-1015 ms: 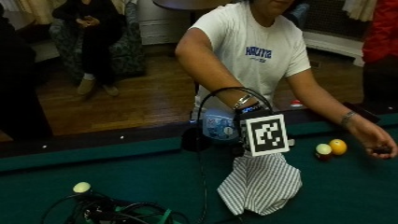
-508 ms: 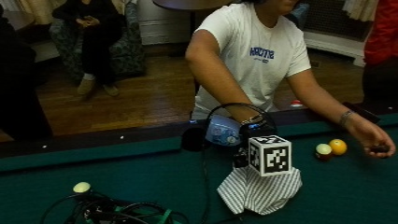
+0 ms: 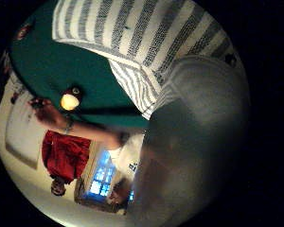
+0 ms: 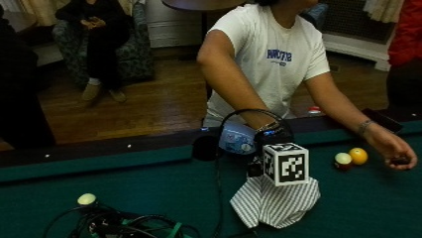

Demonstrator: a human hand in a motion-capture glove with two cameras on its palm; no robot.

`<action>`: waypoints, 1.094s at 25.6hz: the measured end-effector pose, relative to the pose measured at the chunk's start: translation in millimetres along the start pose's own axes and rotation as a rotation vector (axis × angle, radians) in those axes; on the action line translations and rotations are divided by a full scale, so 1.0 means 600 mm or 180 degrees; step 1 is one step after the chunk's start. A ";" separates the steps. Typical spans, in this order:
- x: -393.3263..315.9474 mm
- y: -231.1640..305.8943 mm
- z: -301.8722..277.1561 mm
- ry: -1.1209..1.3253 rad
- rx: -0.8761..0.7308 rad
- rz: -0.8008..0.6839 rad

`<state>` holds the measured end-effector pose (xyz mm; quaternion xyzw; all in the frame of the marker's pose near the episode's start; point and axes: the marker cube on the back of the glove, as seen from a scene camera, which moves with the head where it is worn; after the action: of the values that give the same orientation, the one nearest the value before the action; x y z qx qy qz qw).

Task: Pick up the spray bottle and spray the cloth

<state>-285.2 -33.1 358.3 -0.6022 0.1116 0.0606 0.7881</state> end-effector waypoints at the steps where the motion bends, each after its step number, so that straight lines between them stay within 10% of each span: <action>1: -0.003 0.004 -0.004 -0.0046 0.0039 -0.0034; 28: -0.090 0.219 -0.136 -0.1791 0.1811 -0.2661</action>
<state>-376.1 -74.4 228.7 -0.3203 -0.3377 -0.1306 0.8754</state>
